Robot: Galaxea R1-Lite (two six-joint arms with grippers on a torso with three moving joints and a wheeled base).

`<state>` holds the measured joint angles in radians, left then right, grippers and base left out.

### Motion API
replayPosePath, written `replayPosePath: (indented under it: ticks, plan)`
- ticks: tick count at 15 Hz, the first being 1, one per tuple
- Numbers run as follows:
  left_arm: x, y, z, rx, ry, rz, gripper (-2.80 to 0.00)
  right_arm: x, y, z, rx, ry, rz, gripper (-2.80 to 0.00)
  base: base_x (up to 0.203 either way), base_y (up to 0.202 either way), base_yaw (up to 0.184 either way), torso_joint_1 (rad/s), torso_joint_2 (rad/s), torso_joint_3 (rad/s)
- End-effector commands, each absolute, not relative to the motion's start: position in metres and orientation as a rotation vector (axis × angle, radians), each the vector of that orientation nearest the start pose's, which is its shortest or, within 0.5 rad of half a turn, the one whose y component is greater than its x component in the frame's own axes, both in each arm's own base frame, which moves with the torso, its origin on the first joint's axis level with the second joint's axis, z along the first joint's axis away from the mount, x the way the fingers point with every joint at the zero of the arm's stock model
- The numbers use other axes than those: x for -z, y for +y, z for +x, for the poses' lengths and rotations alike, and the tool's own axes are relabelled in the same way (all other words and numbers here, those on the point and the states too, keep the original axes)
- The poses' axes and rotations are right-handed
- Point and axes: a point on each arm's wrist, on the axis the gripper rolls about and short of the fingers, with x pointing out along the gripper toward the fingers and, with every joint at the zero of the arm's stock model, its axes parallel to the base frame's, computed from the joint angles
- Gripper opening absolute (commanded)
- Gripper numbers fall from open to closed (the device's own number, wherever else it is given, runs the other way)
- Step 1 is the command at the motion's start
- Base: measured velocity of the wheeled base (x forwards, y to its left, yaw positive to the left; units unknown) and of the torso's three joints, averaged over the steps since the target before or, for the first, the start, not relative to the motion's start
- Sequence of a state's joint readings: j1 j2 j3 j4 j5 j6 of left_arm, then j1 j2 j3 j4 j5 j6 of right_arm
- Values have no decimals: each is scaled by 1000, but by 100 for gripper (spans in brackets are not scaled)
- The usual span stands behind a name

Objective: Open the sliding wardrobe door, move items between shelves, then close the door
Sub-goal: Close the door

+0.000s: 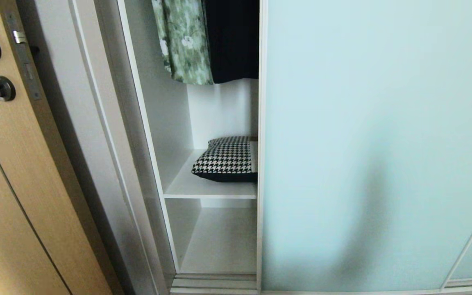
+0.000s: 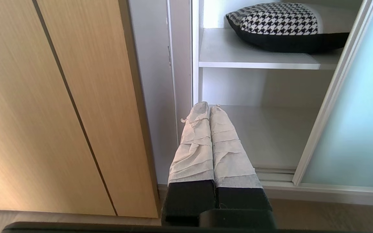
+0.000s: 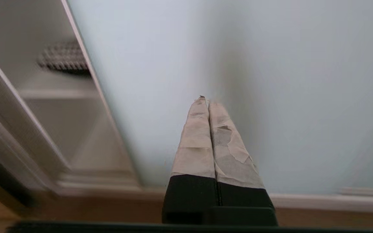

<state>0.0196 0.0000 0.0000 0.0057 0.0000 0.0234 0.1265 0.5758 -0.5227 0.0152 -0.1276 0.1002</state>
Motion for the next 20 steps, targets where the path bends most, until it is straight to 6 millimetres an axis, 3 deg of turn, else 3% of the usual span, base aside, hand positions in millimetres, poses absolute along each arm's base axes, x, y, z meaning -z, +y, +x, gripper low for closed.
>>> replayPosePath:
  ticks: [1, 3, 4, 6, 11, 13, 20]
  plan:
    - [-74, 0, -23, -20, 8, 23, -280, -163, -3, -27, 40, -27, 49, -280, 0, 0, 0, 0, 0, 0]
    - [-74, 0, -23, -20, 8, 23, -280, -118, -2, -39, 33, 0, -1, -280, 0, 0, 0, 0, 0, 0]
    - [-74, 0, -23, -20, 8, 23, -280, -94, -1, -34, 26, 39, -10, -280, 0, 0, 0, 0, 0, 0]
    - [-74, 0, -23, -20, 8, 23, -280, -76, 0, -26, 17, 42, 11, -280, 0, 0, 0, 0, 0, 0]
    - [-74, 0, -23, -20, 8, 23, -280, -82, 0, -23, 15, -67, 1, -280, 0, 0, 0, 0, 0, 0]
    - [-74, 0, -23, -20, 8, 23, -280, -76, 0, -23, -5, -3, -80, -280, 0, 0, 0, 0, 0, 0]
    - [-74, 0, -23, -20, 8, 23, -280, -76, 0, -23, -11, -5, -20, -280, 0, 0, 0, 0, 0, 0]
